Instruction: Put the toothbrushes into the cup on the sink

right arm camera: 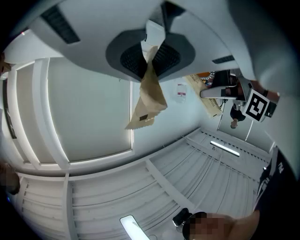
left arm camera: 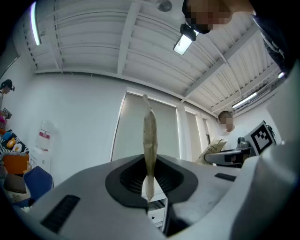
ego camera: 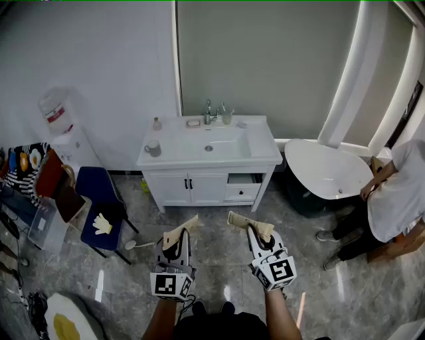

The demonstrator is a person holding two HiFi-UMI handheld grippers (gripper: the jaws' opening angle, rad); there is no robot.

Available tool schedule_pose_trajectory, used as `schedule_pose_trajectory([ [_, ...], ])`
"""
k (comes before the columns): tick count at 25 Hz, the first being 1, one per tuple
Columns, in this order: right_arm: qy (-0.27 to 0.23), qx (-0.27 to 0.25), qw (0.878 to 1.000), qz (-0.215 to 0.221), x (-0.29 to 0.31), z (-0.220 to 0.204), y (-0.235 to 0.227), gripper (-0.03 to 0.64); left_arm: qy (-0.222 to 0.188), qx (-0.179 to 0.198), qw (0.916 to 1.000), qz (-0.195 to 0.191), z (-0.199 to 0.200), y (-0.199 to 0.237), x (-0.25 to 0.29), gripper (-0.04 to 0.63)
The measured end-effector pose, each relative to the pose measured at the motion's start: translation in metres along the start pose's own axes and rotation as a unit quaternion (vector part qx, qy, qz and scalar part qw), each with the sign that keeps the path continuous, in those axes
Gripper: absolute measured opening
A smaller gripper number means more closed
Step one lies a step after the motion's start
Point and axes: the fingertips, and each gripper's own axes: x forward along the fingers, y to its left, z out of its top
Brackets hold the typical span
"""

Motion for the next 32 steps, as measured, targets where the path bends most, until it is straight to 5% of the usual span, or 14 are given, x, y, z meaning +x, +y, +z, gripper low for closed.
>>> schedule_pose_trajectory([
  [32,0.007,0.028,0.999,-0.027,0.007,-0.003,0.034,0.047,0.002,-0.012,0.9999,-0.013,0.0,0.039,-0.018,0.058],
])
